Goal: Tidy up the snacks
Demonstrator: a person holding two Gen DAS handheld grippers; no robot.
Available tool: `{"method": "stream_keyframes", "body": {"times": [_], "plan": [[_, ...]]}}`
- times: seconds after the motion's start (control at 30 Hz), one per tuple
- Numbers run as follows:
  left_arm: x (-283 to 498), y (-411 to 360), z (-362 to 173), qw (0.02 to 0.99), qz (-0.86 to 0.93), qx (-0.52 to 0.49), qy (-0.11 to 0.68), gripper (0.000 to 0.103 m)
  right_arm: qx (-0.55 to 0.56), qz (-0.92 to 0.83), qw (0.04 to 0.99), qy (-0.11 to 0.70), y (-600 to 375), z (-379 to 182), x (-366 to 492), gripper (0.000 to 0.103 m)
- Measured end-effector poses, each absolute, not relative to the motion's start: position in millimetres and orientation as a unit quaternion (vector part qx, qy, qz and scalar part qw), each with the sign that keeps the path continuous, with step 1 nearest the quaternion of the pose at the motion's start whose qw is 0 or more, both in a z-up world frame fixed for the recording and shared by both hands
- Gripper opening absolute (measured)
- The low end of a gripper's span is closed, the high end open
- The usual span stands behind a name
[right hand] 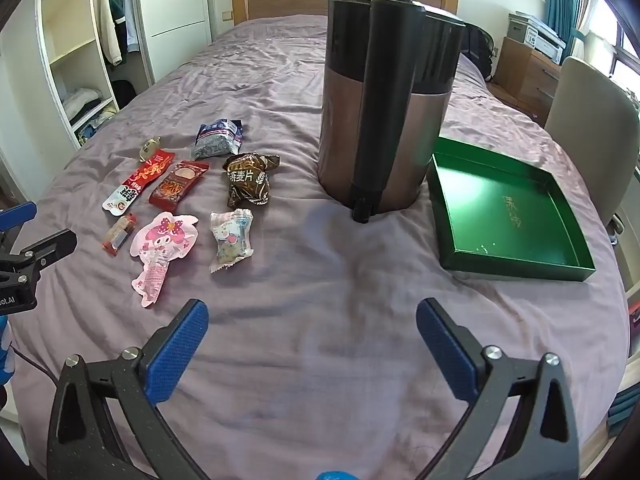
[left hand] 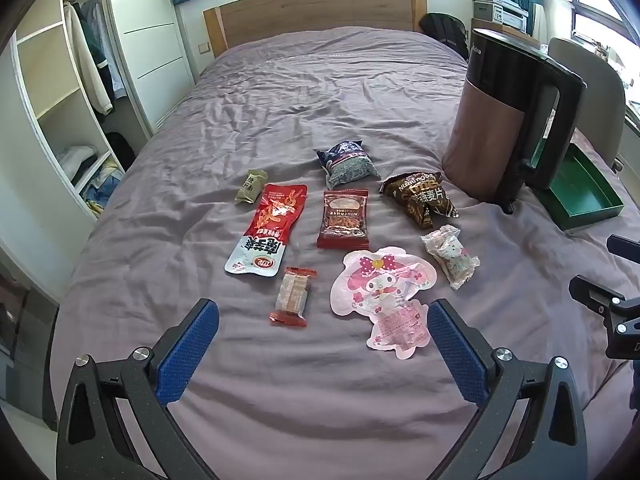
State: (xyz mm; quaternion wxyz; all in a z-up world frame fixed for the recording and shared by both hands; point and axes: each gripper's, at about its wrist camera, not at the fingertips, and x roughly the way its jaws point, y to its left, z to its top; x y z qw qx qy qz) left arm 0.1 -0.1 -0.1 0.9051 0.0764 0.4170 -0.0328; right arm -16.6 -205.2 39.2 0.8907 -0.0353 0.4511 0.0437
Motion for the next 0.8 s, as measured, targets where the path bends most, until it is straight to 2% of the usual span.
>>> {"method": "stream_keyframes", "body": {"times": [0.8], "plan": [[0.9,-3.1,-6.2,0.902,-0.035,0.073,0.423,0.102,-0.034,0.044,0.890,0.452,-205.0,36.9,-17.0,0.103]]}}
